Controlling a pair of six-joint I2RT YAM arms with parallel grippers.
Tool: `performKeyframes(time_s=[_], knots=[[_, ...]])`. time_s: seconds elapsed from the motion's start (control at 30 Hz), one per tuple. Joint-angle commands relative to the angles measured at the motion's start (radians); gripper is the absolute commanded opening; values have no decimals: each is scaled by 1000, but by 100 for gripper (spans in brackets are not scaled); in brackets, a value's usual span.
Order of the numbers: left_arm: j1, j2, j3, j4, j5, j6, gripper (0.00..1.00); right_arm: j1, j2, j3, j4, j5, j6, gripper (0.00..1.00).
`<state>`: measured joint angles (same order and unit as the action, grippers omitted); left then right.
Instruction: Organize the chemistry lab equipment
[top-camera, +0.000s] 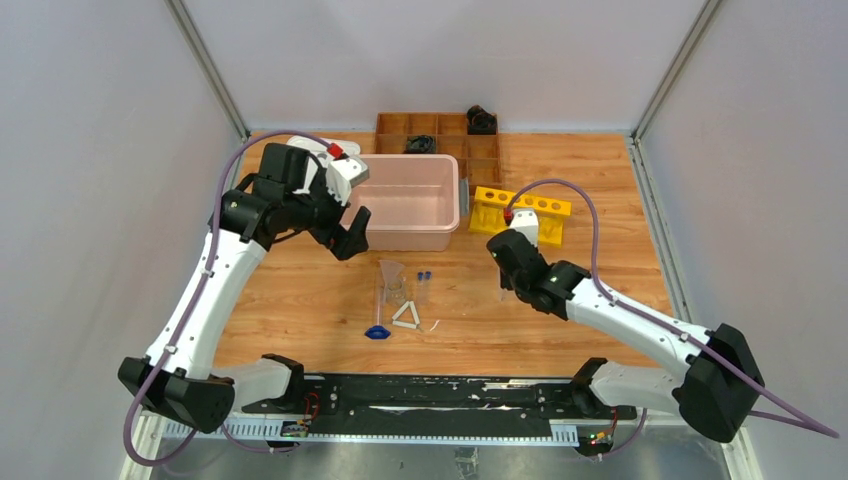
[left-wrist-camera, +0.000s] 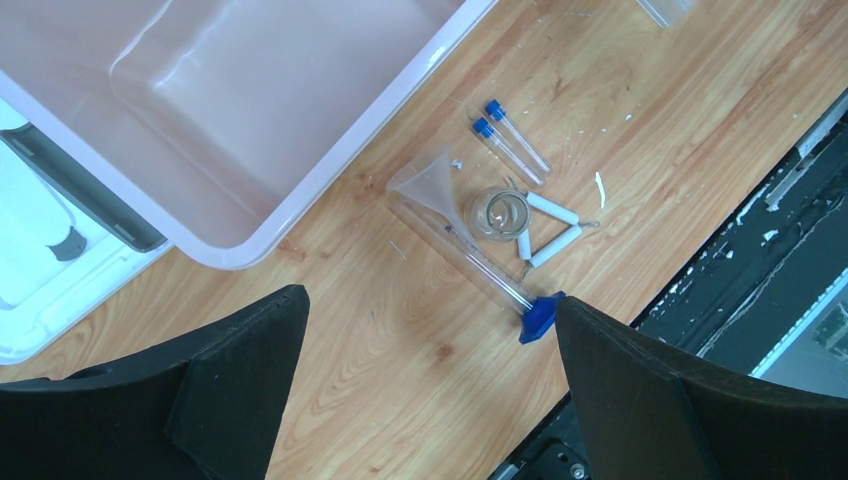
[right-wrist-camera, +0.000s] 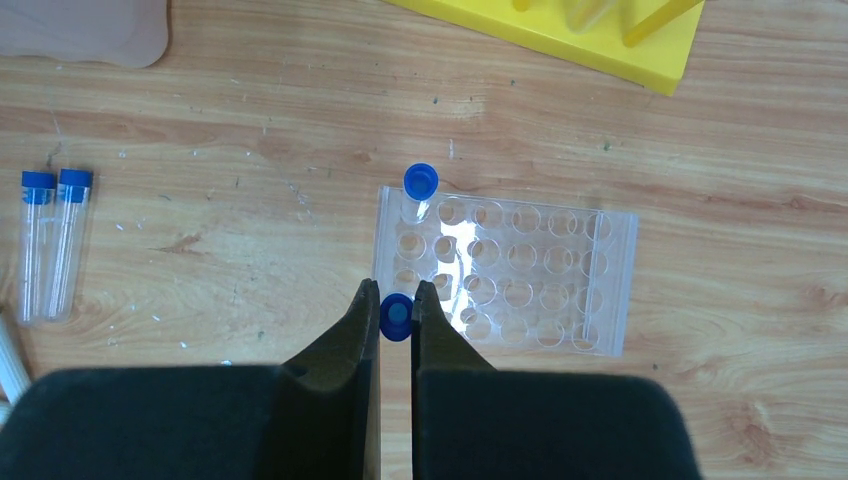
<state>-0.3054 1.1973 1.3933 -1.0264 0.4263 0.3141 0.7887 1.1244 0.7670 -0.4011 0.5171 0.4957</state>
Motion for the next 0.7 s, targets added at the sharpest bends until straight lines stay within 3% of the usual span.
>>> performKeyframes(time_s=[0.0,0.67], knots=[[-8,-29,-8,7,16,11,100,-23,21,-16,70,38,-12,0],[-8,-25,-8,7,11,20,100,-55,64,-82,120,3,-6,0]])
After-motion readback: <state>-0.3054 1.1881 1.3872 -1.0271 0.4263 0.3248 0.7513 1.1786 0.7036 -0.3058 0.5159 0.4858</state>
